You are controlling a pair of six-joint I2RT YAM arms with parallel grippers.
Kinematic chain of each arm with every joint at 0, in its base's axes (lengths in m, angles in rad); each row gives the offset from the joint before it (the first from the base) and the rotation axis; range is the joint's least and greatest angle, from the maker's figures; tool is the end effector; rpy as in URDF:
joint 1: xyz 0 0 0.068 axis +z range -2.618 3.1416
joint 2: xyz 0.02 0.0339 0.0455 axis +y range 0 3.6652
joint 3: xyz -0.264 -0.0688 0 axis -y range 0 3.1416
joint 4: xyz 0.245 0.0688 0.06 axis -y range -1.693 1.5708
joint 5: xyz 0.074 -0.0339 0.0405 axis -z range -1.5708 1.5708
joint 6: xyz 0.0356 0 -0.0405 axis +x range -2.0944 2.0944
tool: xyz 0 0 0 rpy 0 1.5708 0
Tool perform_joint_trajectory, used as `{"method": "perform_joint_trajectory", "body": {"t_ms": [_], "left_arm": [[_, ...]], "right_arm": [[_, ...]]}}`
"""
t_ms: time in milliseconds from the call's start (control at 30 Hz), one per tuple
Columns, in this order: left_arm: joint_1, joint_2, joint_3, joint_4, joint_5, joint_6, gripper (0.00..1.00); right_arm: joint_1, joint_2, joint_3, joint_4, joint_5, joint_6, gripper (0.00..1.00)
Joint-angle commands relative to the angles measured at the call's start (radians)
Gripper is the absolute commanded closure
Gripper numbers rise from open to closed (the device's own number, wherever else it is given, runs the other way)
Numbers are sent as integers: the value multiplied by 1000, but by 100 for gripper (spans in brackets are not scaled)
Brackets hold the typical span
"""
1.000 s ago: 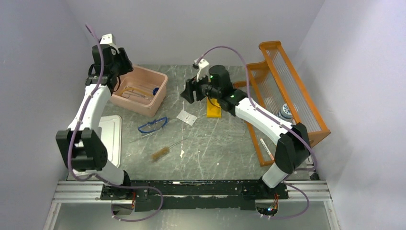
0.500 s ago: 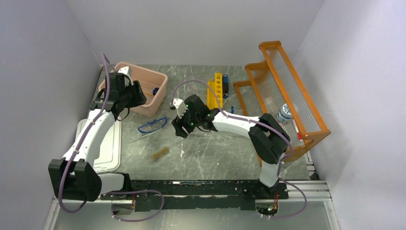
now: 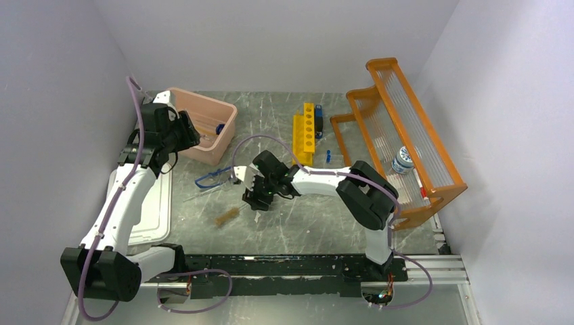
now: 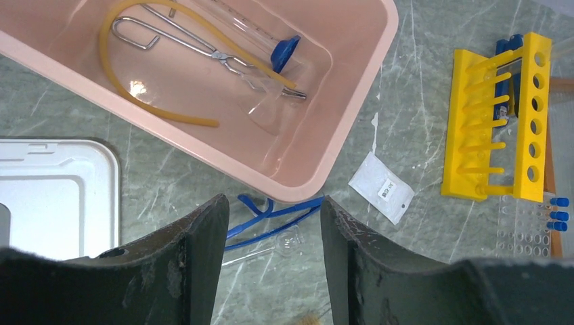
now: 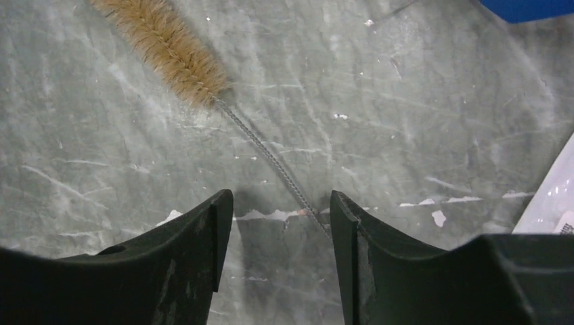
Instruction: Organize the chemistry lab equipment
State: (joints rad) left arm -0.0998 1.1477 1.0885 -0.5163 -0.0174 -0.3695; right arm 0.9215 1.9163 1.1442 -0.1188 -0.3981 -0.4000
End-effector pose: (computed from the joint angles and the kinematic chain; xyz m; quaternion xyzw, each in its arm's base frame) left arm 0.2505 -0.0245 0.3400 -0.1222 0.8701 -0.1035 0.4660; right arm 0.2272 0.3221 0.1509 -0.6192 0.6892 0.2644 0.2677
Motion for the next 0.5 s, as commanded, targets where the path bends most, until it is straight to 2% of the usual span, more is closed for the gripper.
{"method": "perform_joint_trajectory", "body": {"t_ms": [0,100,167,367,467], "left_arm": [[1,-19,24,-8,8,-23,44],[2,-21,24,-10,19,-22,44],[2,-21,24,-9,23,-20,44],[2,-20,24,-6,29,-17,44],[2,-17,28,-5,28,-14,44]], "right_arm": [[16,37,8,21,-31,-69,49],[26,69,26,19,-29,-73,62],[30,80,30,26,-25,-70,64],[37,99,34,29,-26,-81,64],[38,92,40,20,-18,-83,59]]}}
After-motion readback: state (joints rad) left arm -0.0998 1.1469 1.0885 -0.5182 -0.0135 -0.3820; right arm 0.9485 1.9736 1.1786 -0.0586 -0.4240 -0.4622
